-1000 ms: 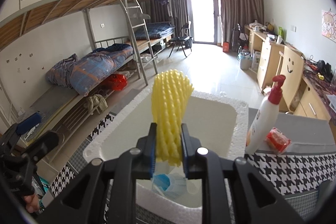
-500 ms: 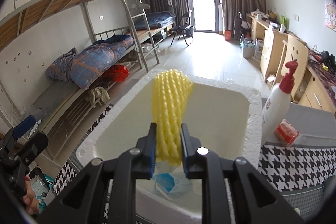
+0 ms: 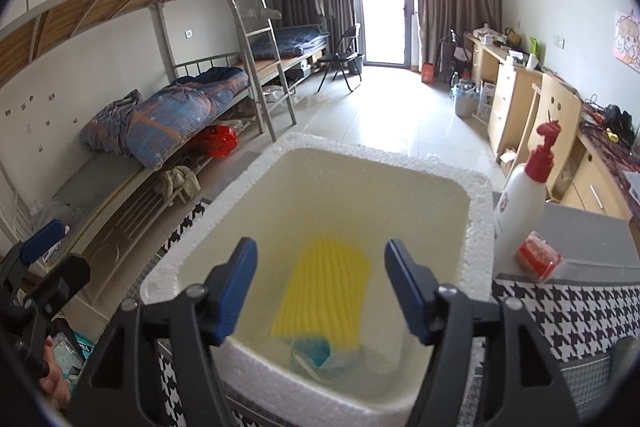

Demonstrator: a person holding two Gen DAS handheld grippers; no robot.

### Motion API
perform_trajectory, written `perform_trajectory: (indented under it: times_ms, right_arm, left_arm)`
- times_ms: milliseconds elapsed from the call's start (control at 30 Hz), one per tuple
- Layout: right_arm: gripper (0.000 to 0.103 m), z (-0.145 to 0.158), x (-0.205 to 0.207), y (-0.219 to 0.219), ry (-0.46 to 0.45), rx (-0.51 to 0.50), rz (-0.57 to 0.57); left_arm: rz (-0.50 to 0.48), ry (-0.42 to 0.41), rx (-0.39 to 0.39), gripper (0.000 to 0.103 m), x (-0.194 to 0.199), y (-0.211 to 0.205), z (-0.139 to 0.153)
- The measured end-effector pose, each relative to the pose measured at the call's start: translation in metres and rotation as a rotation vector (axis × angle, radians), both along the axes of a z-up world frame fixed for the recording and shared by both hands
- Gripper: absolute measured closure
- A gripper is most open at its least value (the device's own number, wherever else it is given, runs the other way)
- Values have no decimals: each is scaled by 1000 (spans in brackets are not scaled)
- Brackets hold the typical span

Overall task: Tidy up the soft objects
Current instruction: 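Withdraw both tools from the foam box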

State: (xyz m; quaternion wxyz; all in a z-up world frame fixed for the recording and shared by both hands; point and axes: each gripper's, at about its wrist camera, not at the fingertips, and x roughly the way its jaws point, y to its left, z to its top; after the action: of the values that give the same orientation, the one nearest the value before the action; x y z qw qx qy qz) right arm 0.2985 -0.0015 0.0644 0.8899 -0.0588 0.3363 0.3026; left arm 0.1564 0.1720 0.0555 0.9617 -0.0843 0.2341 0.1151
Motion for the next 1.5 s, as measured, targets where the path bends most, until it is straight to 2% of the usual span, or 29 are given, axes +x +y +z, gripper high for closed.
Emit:
perform_trajectory:
  times_ms: [267,400,433,633,900,1033,1500]
  right_arm:
    - [33,6,-7,-5,-11,20,15]
    - [18,12,-19,-6,-70,15,22]
    - [18,14,-23,-6,-83,19,27]
    - [17,23,-36,-13,-120,40,24]
    - [16,27,-52,-24,-123,67,28]
    - [12,28,-57,-33,-120,89,18]
    - [11,36,-81,-49,-167,110,3]
  left_arm:
    - [-14,-10,3,1,-4,-7,2]
    - [-16,-18,5,1,-7,-11,5]
    - [-18,-20,4,1,-8,-11,5]
    - [-24,-30,12,1,-16,-18,10]
    - [-40,-45,27,1,-28,-32,18]
    - [-42,-51,28,1,-33,-36,20]
    - [-55,-78,40,1,-50,-48,28]
